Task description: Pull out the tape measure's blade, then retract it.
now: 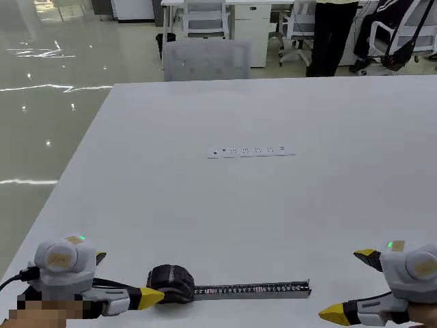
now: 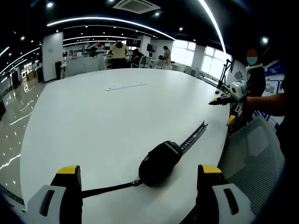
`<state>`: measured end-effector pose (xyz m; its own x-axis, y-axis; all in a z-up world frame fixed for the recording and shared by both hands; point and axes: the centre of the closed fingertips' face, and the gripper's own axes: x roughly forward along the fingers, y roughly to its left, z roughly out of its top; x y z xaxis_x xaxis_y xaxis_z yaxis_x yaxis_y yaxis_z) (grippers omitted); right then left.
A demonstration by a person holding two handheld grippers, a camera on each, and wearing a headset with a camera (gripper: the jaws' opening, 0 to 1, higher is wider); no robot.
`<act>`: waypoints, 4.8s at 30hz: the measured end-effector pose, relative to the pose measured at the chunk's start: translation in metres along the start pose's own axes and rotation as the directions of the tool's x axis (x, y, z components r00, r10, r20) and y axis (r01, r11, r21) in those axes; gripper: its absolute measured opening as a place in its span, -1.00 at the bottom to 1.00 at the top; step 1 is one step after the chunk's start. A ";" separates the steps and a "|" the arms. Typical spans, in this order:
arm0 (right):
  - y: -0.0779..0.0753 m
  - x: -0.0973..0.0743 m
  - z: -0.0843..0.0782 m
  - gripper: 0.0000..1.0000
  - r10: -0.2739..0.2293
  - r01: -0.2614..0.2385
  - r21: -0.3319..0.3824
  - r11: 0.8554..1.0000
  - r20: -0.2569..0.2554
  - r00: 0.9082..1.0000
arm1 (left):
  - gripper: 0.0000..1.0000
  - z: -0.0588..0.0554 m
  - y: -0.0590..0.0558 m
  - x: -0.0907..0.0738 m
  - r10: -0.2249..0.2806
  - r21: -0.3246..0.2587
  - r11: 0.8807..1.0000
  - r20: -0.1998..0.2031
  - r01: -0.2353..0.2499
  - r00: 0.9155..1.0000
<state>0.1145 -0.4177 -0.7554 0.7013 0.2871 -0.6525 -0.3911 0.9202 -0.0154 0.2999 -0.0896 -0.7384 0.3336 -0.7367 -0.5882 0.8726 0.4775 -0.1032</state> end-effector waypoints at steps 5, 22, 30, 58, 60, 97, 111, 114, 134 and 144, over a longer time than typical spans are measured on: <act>0.003 -0.013 -0.007 0.99 -0.012 0.012 0.027 1.000 0.008 1.000 | 1.00 -0.005 -0.015 -0.013 0.004 0.019 1.000 0.014 -0.005 1.000; 0.011 -0.047 -0.028 1.00 -0.054 0.052 0.078 0.996 0.020 0.998 | 1.00 -0.022 -0.030 -0.033 0.026 0.000 1.000 0.021 -0.026 0.999; 0.011 -0.050 -0.029 1.00 -0.063 0.062 0.057 0.996 0.021 0.998 | 1.00 -0.019 -0.030 -0.035 0.036 0.016 0.999 0.031 -0.036 0.999; 0.014 -0.051 -0.022 1.00 -0.035 0.035 0.047 0.998 -0.001 0.999 | 1.00 -0.009 -0.023 -0.040 0.040 0.021 0.999 0.045 -0.041 0.998; 0.014 -0.051 -0.021 1.00 -0.035 0.035 0.049 0.998 -0.003 0.999 | 1.00 -0.010 -0.023 -0.040 0.040 0.011 0.999 0.041 -0.040 0.998; 0.017 -0.042 -0.004 0.98 0.023 -0.024 -0.058 0.998 -0.030 0.999 | 1.00 0.008 -0.048 -0.019 0.056 -0.033 0.998 -0.023 -0.057 0.998; 0.017 -0.031 0.004 0.92 0.066 -0.073 -0.115 0.991 -0.069 0.995 | 1.00 0.019 -0.057 0.000 0.100 -0.102 0.989 -0.041 -0.104 0.994; 0.016 -0.028 0.006 0.92 0.069 -0.079 -0.129 0.988 -0.080 0.994 | 1.00 0.019 -0.056 0.005 0.126 -0.128 0.983 -0.057 -0.133 0.990; 0.010 0.001 0.010 0.91 0.137 -0.174 -0.232 0.957 -0.168 0.976 | 1.00 0.020 -0.051 0.029 0.273 -0.216 0.935 -0.063 -0.280 0.960; 0.013 0.016 0.019 0.78 0.205 -0.274 -0.311 0.910 -0.236 0.950 | 1.00 0.016 -0.046 0.030 0.329 -0.198 0.924 -0.020 -0.326 0.944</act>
<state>0.1325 -0.3964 -0.7517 0.4450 0.3985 -0.8020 -0.7334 0.6761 -0.0710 0.2756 -0.1418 -0.7385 0.5946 -0.5292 -0.6053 0.6272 0.7763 -0.0626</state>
